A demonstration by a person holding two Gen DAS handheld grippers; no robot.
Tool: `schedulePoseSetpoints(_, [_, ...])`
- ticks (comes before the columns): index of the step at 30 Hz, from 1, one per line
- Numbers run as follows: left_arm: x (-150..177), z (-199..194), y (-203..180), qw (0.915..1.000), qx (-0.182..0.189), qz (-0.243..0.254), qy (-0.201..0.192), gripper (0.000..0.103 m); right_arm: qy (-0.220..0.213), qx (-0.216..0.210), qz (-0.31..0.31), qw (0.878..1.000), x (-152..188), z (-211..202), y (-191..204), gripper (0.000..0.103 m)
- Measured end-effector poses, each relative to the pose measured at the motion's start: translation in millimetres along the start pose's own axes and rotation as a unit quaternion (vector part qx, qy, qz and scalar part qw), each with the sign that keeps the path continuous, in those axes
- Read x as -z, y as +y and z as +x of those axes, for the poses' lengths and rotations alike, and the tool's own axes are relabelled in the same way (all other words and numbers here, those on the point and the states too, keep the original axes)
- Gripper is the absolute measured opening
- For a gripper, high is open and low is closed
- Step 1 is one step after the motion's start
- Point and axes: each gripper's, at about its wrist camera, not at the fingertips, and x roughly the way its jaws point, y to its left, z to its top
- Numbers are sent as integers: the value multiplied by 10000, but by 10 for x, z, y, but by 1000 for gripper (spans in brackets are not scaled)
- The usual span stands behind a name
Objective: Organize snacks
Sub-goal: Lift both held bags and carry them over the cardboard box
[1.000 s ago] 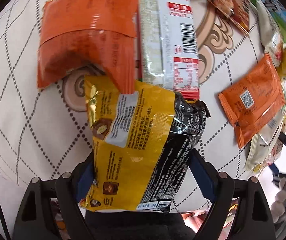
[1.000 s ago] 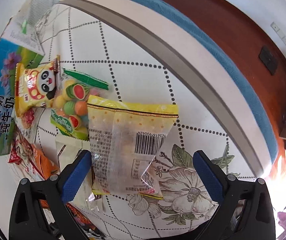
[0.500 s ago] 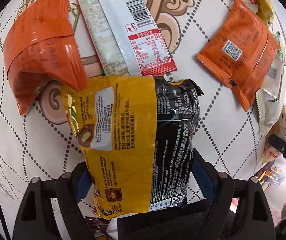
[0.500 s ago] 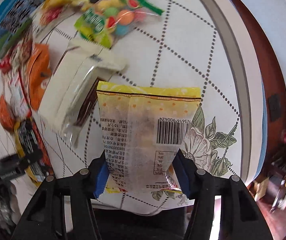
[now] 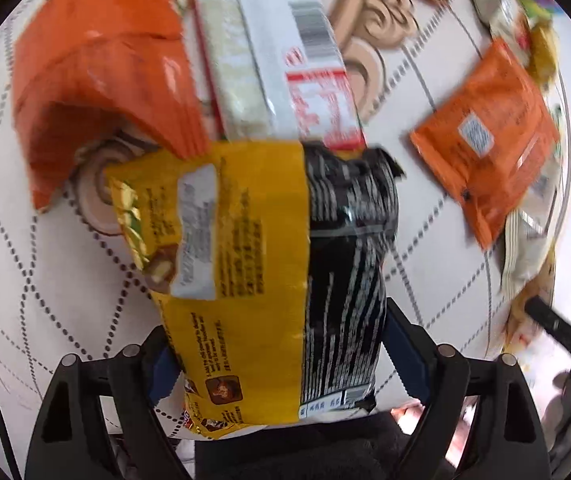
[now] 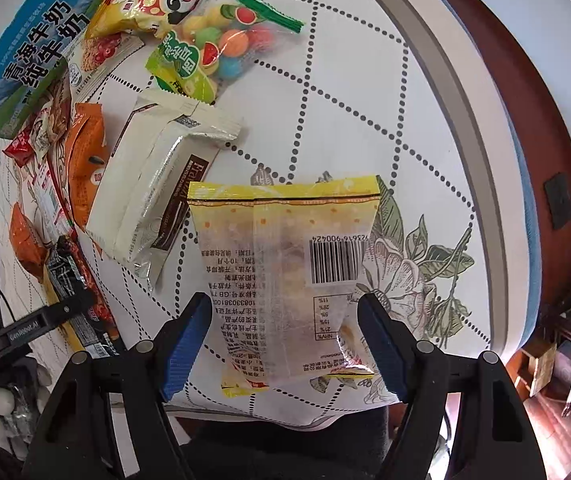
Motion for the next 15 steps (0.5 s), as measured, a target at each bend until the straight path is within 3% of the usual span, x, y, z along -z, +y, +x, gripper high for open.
schedulePoseSetpoints(3, [19, 151, -78, 9999, 11, 161, 62, 90, -24, -74, 171, 9998, -15, 29, -93, 78])
schedulePoseSetpoints(6, [99, 221, -107, 10000, 62, -36, -67, 90, -29, -104, 263, 9996, 4, 82, -176, 77])
schedulePoseSetpoints(8, [259, 122, -80, 9996, 9, -193, -205, 84, -28, -12, 267, 9996, 6, 139, -119, 65])
schedulePoseSetpoints(15, [484, 141, -246, 9973, -385, -111, -612, 83, -353, 297, 65, 9989, 152, 82, -10, 54])
